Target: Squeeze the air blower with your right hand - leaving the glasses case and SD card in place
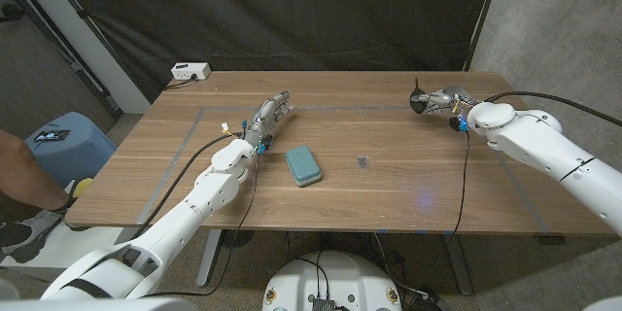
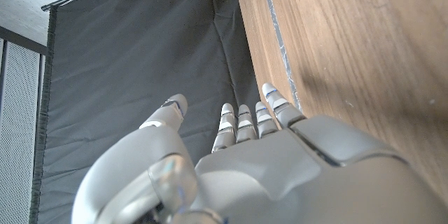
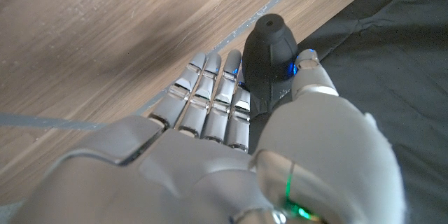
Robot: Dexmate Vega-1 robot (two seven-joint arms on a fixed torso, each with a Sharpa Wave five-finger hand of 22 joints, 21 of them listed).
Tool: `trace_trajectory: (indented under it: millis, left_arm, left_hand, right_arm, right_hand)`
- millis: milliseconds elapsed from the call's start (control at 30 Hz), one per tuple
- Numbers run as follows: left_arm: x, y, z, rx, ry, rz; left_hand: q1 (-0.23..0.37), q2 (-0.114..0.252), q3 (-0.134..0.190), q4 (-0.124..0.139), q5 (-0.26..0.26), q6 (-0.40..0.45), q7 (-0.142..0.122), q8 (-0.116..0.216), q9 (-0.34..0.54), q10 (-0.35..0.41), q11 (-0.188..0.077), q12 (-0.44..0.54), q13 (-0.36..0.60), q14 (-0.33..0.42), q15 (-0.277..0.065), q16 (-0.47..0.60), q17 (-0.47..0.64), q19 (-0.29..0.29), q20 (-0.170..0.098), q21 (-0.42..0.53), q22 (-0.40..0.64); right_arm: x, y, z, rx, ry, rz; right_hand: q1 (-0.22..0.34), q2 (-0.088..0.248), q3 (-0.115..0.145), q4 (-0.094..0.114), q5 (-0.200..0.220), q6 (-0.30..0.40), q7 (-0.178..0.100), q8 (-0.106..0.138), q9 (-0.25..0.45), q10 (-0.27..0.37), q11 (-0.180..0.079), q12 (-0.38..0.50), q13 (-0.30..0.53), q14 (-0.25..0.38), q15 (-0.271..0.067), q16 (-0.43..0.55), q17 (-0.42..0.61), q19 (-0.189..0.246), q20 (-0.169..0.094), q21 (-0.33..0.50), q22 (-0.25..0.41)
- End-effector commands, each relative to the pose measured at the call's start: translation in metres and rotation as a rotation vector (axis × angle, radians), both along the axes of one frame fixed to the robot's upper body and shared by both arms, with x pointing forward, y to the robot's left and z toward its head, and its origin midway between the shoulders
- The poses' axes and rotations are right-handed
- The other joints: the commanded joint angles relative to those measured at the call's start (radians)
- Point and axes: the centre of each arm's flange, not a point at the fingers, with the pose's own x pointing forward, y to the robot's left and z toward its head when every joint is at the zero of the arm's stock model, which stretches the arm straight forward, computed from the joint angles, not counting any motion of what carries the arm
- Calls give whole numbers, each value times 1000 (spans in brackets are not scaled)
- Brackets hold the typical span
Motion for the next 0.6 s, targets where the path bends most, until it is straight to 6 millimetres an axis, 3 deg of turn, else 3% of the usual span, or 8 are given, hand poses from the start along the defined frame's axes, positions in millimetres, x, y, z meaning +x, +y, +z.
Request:
trace_trajectory:
  millis: [33,600]
  left_arm:
    - [-2,0,-1,-8,-5,3]
    - [-2,-3,-4,-12,1,-1]
  left_hand:
    - [10,1,0,2,5,7,1,-3,6,12,0,-2,3,3,4,5,2,8,-1,-4,2]
    - [11,1,0,2,5,7,1,-3,6,12,0,-2,3,3,5,5,2,9,-1,-7,3]
  right_arm:
    - [7,3,-4,109,-8,82]
    - [18,5,-7,214,-2,164]
  right_hand:
    - [4,5,-3,1,-1,3,4,-2,2,2,3,7,2,7,-62,7,4,5,4,4,3]
    - [13,10,-6,-3,0,10,7,-3,3,15,2,12,-1,15,-62,11,6,11,7,7,3]
